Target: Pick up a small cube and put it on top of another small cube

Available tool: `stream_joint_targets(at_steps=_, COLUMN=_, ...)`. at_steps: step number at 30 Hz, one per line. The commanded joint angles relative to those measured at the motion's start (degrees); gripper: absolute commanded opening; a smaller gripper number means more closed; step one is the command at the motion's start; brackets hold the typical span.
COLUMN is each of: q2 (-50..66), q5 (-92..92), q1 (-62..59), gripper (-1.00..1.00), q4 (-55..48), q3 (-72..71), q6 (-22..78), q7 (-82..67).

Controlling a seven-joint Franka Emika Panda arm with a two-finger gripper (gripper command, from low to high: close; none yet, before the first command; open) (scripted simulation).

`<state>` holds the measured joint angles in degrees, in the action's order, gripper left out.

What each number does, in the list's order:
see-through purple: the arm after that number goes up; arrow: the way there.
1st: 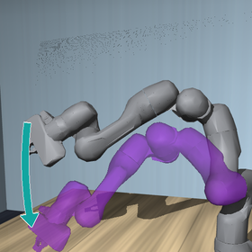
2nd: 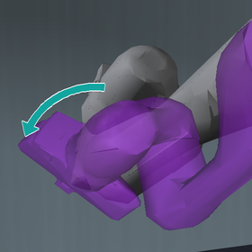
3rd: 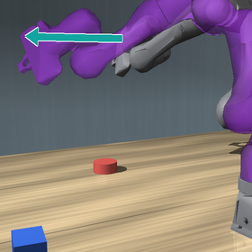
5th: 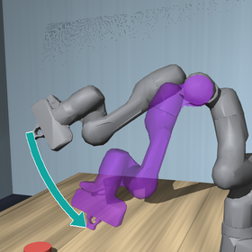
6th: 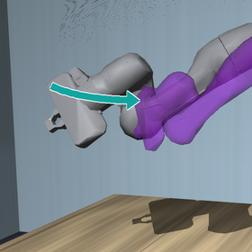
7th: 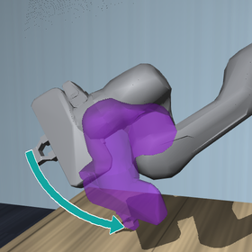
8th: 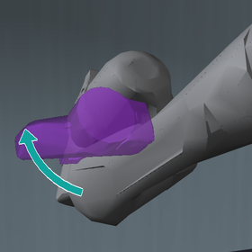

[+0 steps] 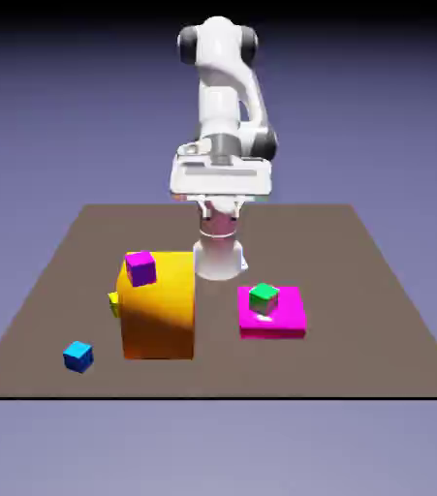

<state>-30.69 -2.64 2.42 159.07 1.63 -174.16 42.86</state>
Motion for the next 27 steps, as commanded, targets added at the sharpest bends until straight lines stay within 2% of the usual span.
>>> stream_joint_targets(at_steps=1, q2=2.08, q5=-2.07, q1=0.48, gripper=0.0, q4=-1.6, q3=1.4, q6=1.12, q7=0.76)
stream_joint_targets(at_steps=16, q2=33.23, q5=-33.12, q1=7.61, gripper=0.0, q4=-25.64, q3=22.31, q6=17.9, q7=12.22)
stream_joint_targets(at_steps=27, q2=56.07, q5=-50.0, q1=1.65, gripper=0.0, q4=-39.69, q3=34.94, q6=40.75, q7=23.44)
